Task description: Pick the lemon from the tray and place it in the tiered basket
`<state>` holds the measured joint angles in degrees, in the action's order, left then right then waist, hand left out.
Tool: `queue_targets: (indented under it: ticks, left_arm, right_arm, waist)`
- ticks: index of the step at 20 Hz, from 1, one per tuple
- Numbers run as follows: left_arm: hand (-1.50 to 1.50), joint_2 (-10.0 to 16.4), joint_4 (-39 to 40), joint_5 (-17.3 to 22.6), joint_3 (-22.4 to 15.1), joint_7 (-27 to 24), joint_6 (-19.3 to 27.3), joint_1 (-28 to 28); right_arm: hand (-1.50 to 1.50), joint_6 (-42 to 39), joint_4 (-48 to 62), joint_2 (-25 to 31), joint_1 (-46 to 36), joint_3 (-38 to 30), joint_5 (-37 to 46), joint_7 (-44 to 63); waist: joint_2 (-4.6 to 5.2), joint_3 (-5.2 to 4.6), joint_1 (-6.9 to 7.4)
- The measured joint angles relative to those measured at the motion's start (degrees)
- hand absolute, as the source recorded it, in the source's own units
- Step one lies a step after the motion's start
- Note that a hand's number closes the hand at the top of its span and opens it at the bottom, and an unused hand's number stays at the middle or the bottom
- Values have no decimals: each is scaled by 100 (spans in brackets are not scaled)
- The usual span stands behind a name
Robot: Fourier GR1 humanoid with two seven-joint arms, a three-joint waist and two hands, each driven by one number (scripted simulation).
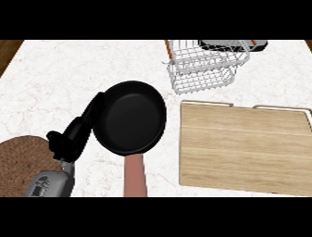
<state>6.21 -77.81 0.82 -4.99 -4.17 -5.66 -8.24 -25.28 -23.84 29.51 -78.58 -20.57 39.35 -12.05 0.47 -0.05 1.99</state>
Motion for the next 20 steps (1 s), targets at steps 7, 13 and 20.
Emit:
queue_targets:
  ticks: [7,13,20]
  left_arm:
    - [0,36,3,-1,40,-99,-76,56]
    - [0,3,13,-26,34,-14,-84,1]
    - [0,-1,57,-33,84,-59,-105,-6]
  right_arm:
    - [150,340,387,-647,-391,190,148,329]
    - [150,646,632,-1104,-470,257,186,352]
    - [150,705,899,-1491,-536,112,-7,422]
  waist:
    - [25,1,44]
    - [31,3,42]
    - [36,2,40]
